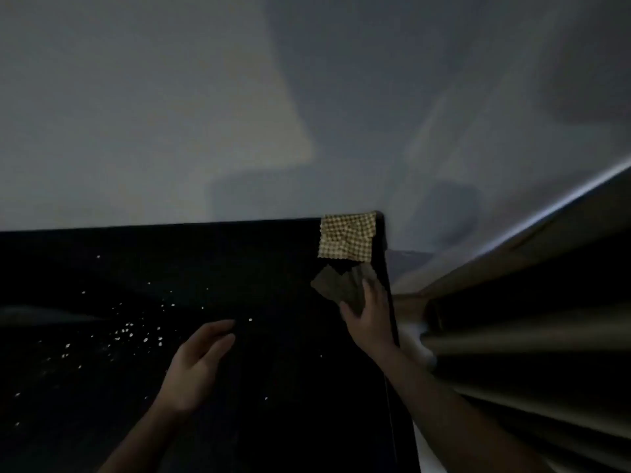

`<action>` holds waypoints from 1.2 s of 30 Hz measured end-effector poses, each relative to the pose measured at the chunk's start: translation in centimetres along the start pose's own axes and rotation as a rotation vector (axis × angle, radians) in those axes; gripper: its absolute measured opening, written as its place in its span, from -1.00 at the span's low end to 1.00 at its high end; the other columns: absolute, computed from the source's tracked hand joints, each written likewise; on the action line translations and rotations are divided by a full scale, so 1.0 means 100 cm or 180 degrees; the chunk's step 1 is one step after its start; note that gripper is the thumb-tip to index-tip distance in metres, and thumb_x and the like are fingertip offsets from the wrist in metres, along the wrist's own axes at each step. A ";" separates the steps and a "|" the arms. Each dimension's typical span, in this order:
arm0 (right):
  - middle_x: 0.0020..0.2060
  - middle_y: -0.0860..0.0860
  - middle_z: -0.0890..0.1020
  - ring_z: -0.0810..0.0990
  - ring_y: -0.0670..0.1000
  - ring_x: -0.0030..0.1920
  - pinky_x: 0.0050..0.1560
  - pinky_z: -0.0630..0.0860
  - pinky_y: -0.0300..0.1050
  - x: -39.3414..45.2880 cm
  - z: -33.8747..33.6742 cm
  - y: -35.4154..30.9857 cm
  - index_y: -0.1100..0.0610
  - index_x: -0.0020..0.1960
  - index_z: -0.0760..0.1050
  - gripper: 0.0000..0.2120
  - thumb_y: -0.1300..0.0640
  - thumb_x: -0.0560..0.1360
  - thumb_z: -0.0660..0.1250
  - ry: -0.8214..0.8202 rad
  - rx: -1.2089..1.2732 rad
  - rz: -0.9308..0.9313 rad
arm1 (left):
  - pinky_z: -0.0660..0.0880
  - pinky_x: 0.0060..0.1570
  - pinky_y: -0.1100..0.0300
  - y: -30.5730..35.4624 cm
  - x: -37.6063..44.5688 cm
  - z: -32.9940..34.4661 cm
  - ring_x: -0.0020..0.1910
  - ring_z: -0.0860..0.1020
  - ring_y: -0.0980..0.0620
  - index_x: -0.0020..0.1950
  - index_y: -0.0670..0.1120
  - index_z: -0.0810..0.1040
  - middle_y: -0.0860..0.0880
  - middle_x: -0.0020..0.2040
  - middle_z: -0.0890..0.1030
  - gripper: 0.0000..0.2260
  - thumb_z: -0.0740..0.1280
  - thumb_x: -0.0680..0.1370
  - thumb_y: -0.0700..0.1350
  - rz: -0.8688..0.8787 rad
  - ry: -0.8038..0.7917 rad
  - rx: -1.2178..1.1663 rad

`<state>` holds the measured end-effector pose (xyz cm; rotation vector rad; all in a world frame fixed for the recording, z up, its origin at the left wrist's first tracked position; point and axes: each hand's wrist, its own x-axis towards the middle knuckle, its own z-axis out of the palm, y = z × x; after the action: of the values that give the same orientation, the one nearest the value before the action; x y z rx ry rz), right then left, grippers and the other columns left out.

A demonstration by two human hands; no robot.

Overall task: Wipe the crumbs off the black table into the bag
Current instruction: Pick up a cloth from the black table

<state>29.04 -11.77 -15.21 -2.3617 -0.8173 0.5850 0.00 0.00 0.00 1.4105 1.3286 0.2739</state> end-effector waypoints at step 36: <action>0.24 -0.02 0.67 0.65 0.05 0.22 0.21 0.55 -0.05 -0.206 0.135 -0.122 -0.06 0.40 0.55 -0.67 0.07 0.64 0.31 -0.0092 -0.0128 0.0635 | 0.47 0.31 0.03 -0.161 -0.122 -0.256 0.15 0.62 0.21 0.21 0.18 0.63 0.12 0.08 0.70 -0.79 0.33 0.61 -0.03 -0.0020 -0.0347 -0.0178</action>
<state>1.65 -12.47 -13.11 -2.4947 -0.6145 0.6911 -32.57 -0.23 2.09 1.3553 1.2272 0.2250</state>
